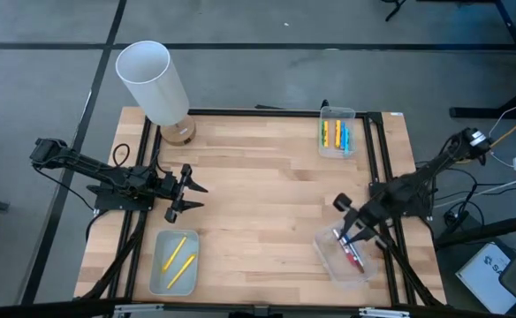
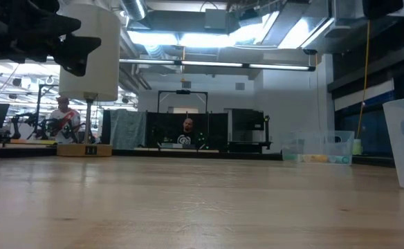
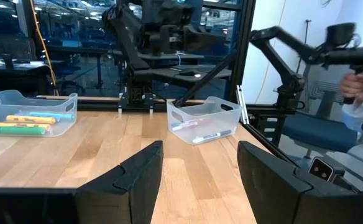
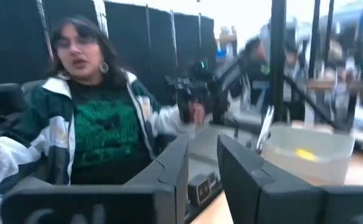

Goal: Pick & Place Markers
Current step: Return to Home Position

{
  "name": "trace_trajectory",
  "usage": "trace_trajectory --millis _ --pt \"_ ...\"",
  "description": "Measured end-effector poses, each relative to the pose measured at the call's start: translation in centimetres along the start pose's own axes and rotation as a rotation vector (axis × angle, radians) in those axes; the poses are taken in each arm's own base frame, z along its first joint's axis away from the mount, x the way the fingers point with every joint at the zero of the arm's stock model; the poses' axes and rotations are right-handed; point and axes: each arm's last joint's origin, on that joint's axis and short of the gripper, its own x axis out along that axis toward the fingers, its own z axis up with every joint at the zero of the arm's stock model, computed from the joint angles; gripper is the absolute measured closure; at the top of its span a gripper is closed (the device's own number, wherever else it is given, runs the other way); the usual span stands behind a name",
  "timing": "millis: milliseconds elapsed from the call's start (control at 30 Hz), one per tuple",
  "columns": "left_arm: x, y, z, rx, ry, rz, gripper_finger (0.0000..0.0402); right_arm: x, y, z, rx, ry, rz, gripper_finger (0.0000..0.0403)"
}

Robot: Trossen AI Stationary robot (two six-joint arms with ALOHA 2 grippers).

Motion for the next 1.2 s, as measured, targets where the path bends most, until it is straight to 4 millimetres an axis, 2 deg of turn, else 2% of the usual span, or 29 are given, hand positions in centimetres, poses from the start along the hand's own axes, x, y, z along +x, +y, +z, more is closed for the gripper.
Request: trace_trajectory --millis 133,333,667,833,1000,1200 --pt "0.0 0.0 0.0 0.0 0.0 0.0 0.0199 -2.6 -0.4 -1.8 -0.059 -0.105 -0.021 0.0318" --pt "0.0 0.0 0.0 0.0 0.0 -0.001 0.0199 -4.5 -0.8 -3.3 -0.142 -0.148 -0.006 0.0318" --pt "0.0 0.0 0.0 -0.009 0.003 -0.003 0.0199 -6.1 -2.3 -4.2 -0.133 -0.019 -0.126 0.0318" --pt "0.0 0.3 -0.7 -0.047 0.074 0.045 0.0199 -7.1 -2.9 -4.7 -0.137 0.047 -0.214 0.0318" --pt "0.0 0.4 -0.6 -0.036 0.067 0.008 0.0199 -8.0 -3.4 -4.9 -0.133 0.072 -0.351 0.0318" --pt "-0.1 0.7 -0.4 -0.014 0.052 0.03 0.0199 -8.6 -3.7 -4.9 -0.153 0.068 -0.426 0.0318"
